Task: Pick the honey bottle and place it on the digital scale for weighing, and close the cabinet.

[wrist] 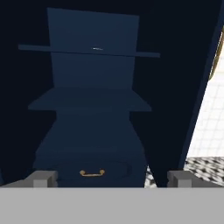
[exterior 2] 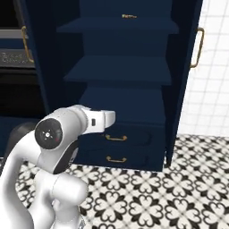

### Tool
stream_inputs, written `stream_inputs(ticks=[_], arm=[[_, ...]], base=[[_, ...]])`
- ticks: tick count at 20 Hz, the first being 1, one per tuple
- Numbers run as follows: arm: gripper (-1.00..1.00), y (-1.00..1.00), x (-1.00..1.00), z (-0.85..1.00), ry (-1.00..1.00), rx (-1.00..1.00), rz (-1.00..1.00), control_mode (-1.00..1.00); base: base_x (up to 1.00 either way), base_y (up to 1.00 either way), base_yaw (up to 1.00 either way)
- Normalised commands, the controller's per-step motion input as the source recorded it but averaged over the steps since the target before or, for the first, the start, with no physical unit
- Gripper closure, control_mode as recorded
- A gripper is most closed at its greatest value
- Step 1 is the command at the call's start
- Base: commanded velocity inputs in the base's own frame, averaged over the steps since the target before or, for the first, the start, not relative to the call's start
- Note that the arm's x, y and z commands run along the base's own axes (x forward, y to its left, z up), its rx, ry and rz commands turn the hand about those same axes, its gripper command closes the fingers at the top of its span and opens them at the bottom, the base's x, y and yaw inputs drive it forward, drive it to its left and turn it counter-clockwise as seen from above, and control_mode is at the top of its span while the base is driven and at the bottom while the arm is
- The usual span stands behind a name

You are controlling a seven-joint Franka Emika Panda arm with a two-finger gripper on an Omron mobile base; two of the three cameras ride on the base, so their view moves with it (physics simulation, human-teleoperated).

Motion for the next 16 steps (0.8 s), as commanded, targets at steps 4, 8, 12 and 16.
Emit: stream_inputs(ticks=[4, 8, 12, 16], arm=[[-1.00, 0.00, 0.00, 0.00, 0.00, 0.00, 0.00, 1.00], [-1.00, 0.00, 0.00, 0.00, 0.00, 0.00, 0.00, 1.00], [-1.00, 0.00, 0.00, 0.00, 0.00, 0.00, 0.00, 1.00], [-1.00, 0.00, 0.00, 0.00, 0.00, 0.00, 0.00, 1.00]], base=[[0.37, 0.63, 0.00], [0.67, 0.21, 0.00], [0.89, -0.03, -0.02], [0.80, -0.03, 0.04]])
